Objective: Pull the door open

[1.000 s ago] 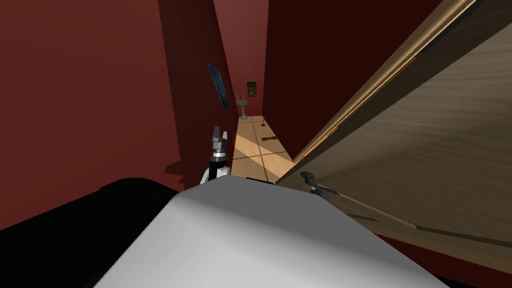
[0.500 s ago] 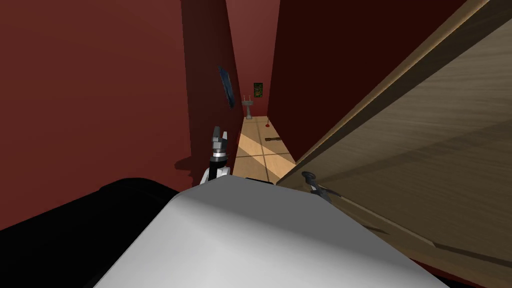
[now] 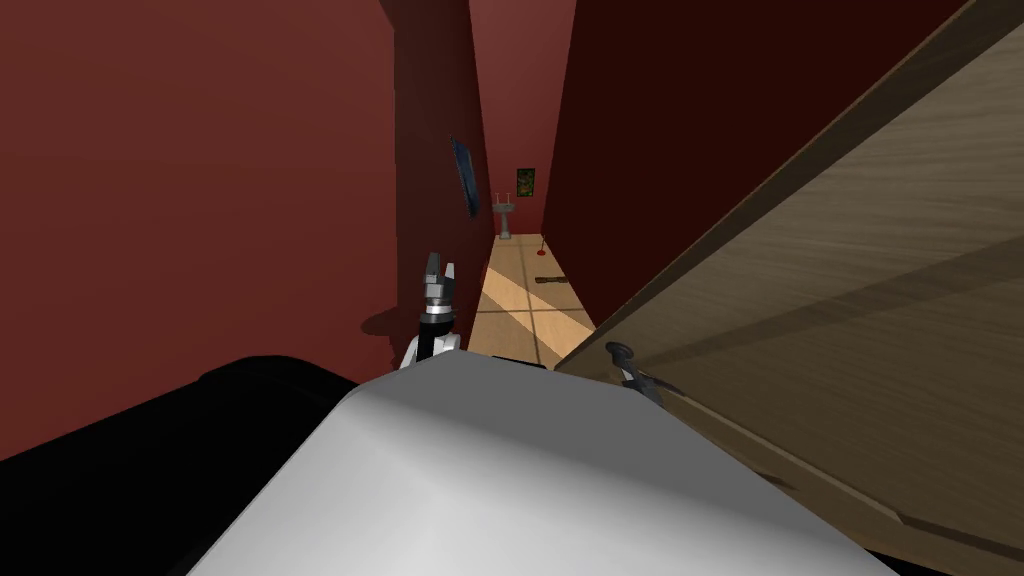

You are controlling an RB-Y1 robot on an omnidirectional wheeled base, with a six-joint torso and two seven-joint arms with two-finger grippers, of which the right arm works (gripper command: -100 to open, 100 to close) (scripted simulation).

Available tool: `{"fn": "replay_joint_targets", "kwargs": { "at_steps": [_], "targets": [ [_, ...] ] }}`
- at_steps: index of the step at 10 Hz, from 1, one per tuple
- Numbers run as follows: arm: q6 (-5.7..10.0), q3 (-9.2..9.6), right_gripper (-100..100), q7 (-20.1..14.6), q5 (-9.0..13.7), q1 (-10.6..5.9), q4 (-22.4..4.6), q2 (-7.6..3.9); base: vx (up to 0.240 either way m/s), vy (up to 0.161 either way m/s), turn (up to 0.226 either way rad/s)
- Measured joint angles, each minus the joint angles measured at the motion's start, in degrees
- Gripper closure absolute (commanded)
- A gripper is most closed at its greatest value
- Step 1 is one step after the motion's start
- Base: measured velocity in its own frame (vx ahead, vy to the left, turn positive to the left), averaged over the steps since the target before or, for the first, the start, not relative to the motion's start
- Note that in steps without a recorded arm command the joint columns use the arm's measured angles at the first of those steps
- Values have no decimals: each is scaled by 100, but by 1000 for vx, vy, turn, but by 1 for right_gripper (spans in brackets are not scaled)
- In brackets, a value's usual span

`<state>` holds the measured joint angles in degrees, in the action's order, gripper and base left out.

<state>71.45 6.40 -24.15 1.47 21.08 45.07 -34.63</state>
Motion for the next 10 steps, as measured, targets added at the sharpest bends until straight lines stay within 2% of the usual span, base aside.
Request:
{"fn": "replay_joint_targets", "kwargs": {
  "at_steps": [1, 2, 3, 4, 6, 7, 8, 10],
  "targets": [
    [-90, -11, 100, 3, 7, 81, 175, -16, -10, 11, 121],
    [-63, -16, 100, -10, 11, 89, 133, -35, -12, 0, 42],
    [-164, -28, 100, 3, 16, 171, 320, -40, 4, -10, 24],
    [-147, -12, 100, 33, -1, 163, 307, -10, -5, 18, 46],
    [-27, 73, 100, 48, -57, 85, 204, 49, -22, 56, 225],
    [-26, 121, 100, 63, -88, 90, 252, 94, -18, 71, 282],
    [-10, 160, -100, 69, -111, 58, 254, 124, -87, 38, 97],
    [-21, 155, -100, 76, -109, 46, 260, 131, -203, 14, -4]
  ]
}}
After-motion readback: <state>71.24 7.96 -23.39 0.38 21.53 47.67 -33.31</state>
